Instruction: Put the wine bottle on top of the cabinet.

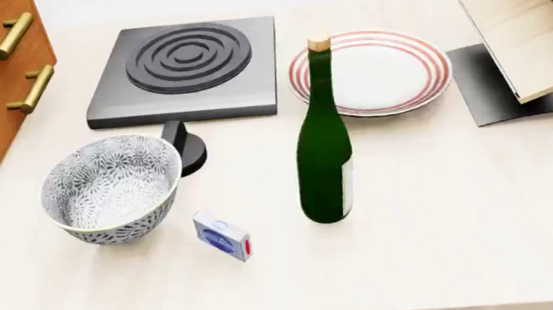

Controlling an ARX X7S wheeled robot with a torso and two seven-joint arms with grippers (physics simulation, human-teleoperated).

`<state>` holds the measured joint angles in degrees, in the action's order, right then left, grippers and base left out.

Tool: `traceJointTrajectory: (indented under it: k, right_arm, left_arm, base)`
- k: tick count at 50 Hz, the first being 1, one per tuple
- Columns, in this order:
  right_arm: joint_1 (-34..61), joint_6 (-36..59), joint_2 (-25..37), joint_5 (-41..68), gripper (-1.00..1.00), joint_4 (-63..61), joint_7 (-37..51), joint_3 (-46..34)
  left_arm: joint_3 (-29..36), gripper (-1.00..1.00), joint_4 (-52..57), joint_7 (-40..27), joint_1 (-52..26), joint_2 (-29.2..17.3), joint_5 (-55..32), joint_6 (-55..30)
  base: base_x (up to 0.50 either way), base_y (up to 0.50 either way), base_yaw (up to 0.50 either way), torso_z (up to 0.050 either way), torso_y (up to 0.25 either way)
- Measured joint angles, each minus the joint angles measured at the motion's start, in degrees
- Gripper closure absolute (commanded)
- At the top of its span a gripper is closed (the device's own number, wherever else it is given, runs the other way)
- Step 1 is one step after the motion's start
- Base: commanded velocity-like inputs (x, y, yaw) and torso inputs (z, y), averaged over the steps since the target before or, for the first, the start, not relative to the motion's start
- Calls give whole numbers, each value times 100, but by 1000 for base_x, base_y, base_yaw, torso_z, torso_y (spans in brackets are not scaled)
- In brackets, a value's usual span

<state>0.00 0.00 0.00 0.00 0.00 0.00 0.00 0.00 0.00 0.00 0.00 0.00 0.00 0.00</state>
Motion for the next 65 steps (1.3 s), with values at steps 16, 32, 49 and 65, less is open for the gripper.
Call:
traceJointTrajectory:
  k: [16, 32, 49, 65]
  right_arm:
    - [5, 39, 219, 198, -100, -19, 252, -270]
    - [-34, 115, 346, 443, -100, -347, 476, -405]
    - [-244, 752, 568, 557, -100, -1939, 773, -507]
    - [-85, 2017, 805, 945, -100, -4035, 1026, -396]
  left_arm:
    - [324, -100, -39, -324, -17, -273, -217, 26]
    - [637, -100, 302, -505, 74, -442, -174, 24]
    - [489, -100, 1821, -713, 172, -714, -399, -639]
    - [364, -100, 3377, -925, 154, -919, -624, -1476]
  base:
    - [0, 0, 0, 0, 0]
    - [0, 0, 0, 0, 0]
    - [0, 0, 0, 0, 0]
    - [0, 0, 0, 0, 0]
